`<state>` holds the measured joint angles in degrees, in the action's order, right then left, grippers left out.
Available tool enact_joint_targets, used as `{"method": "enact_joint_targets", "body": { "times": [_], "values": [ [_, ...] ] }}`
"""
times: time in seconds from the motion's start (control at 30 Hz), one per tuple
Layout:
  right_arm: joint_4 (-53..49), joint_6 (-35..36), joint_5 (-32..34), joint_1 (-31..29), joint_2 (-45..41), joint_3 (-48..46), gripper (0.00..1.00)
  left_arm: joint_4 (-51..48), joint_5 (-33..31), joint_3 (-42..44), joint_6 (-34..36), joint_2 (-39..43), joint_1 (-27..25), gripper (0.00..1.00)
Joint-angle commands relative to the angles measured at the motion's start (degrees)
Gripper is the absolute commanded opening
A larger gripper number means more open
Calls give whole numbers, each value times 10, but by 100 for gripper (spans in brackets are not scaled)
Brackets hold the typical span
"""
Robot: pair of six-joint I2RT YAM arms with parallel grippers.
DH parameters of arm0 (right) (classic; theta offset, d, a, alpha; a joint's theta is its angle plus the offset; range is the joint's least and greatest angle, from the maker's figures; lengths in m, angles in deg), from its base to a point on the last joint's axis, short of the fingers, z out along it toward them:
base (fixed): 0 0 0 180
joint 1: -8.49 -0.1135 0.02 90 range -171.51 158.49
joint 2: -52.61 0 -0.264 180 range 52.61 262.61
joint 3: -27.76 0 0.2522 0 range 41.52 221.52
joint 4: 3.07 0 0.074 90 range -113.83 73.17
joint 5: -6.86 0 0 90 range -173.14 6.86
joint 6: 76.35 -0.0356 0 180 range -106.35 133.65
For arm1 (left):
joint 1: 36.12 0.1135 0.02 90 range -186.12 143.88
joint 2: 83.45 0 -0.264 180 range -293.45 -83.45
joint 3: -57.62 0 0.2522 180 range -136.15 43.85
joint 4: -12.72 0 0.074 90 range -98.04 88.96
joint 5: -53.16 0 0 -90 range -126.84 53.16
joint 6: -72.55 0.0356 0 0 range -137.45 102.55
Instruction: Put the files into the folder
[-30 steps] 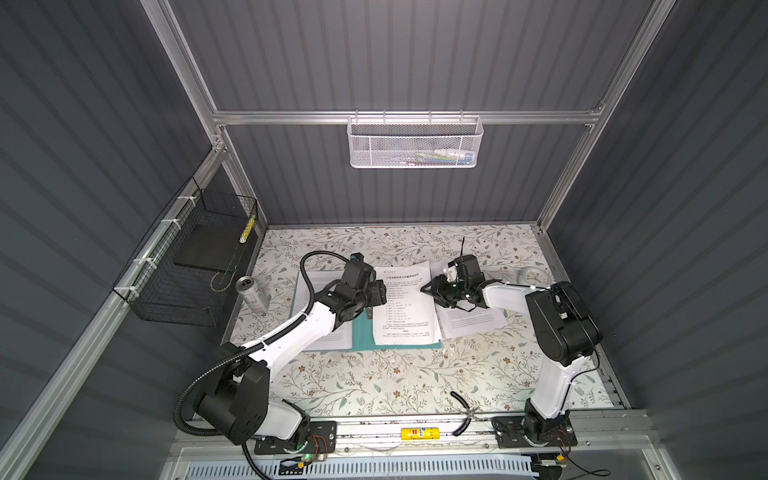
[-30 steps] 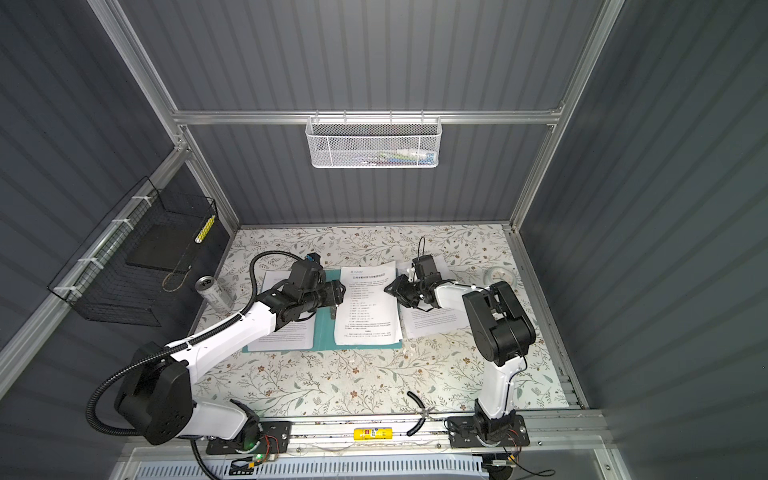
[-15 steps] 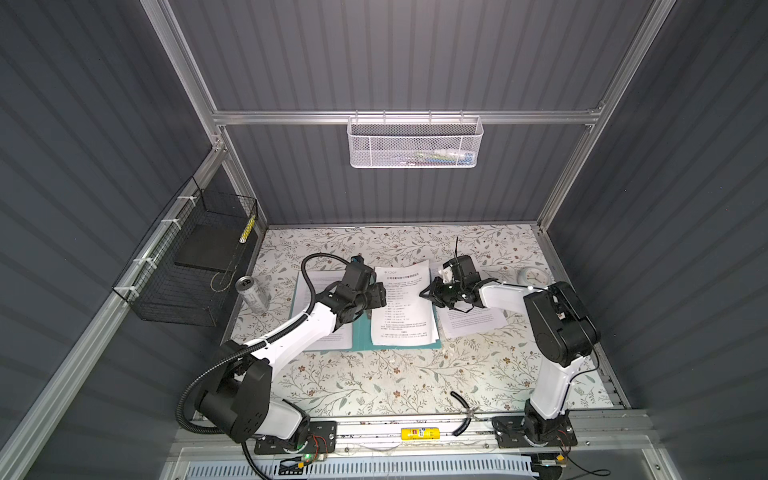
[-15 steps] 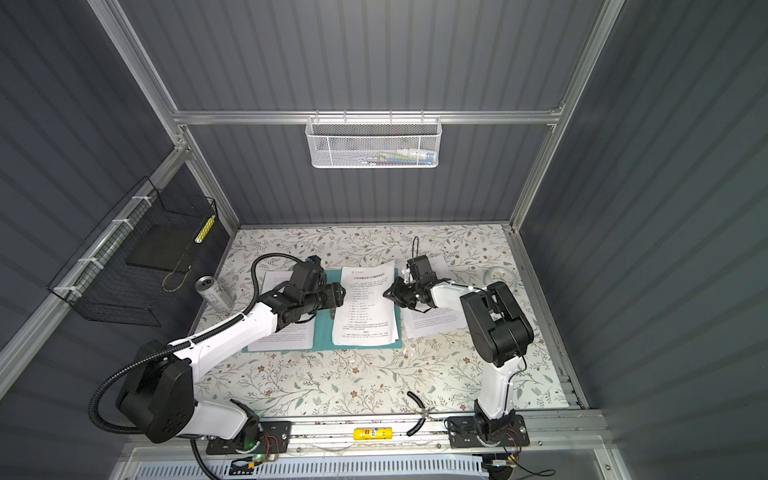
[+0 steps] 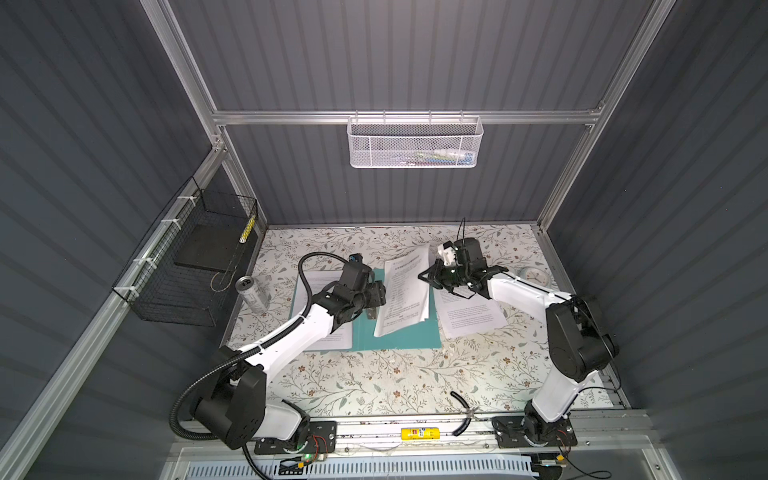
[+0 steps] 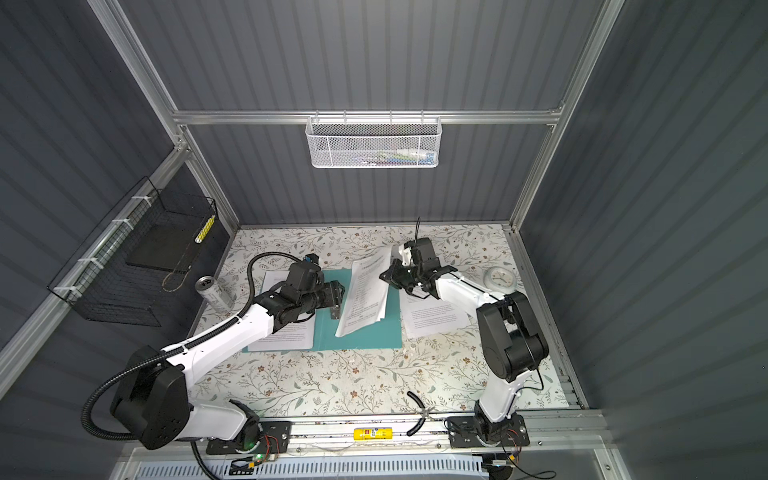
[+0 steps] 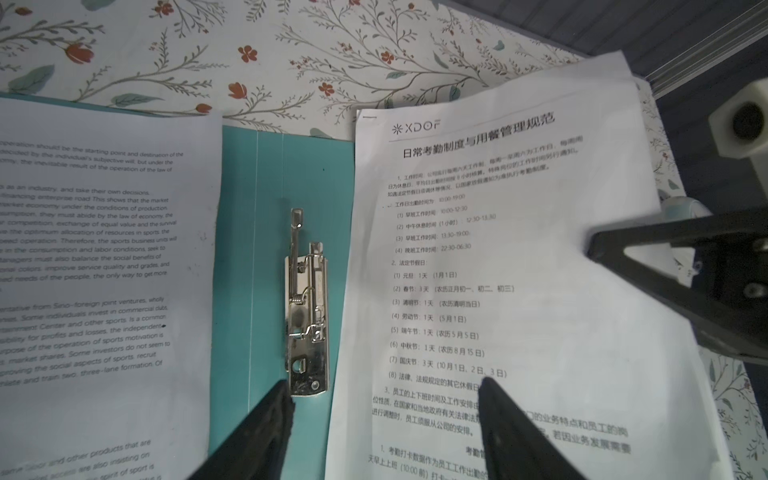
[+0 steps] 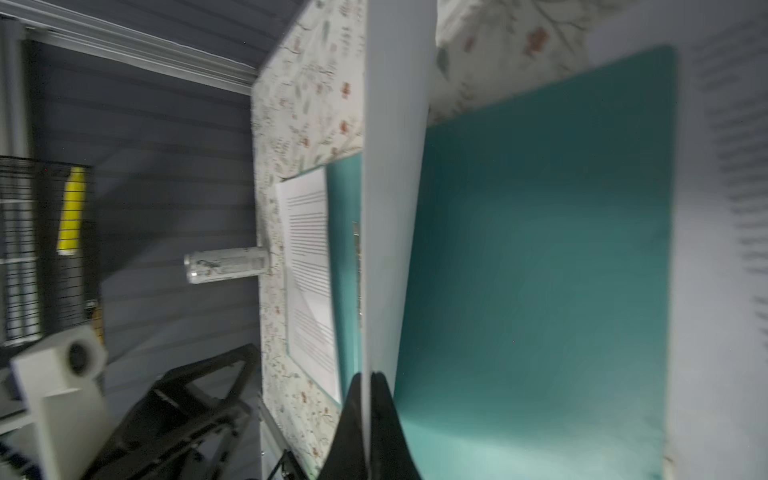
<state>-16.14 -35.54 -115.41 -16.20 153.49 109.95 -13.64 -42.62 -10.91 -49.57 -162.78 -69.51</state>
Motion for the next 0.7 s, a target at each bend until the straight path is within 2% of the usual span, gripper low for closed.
{"method": "enact_joint_targets", "body": {
  "times": [0.0, 0.33, 0.53, 0.67],
  "values": [
    [23, -33, -56, -21, 7, 23, 0, 9, 7, 6, -2, 26, 4, 72],
    [78, -86, -65, -54, 17, 29, 0, 2, 3, 18, -3, 51, 7, 75],
    [53, -55, -35, -48, 44, 20, 0, 4, 0, 28, -8, 54, 7, 75],
    [73, -46, -35, -30, 73, -10, 0, 5, 0, 30, -8, 51, 7, 75]
  ]
}}
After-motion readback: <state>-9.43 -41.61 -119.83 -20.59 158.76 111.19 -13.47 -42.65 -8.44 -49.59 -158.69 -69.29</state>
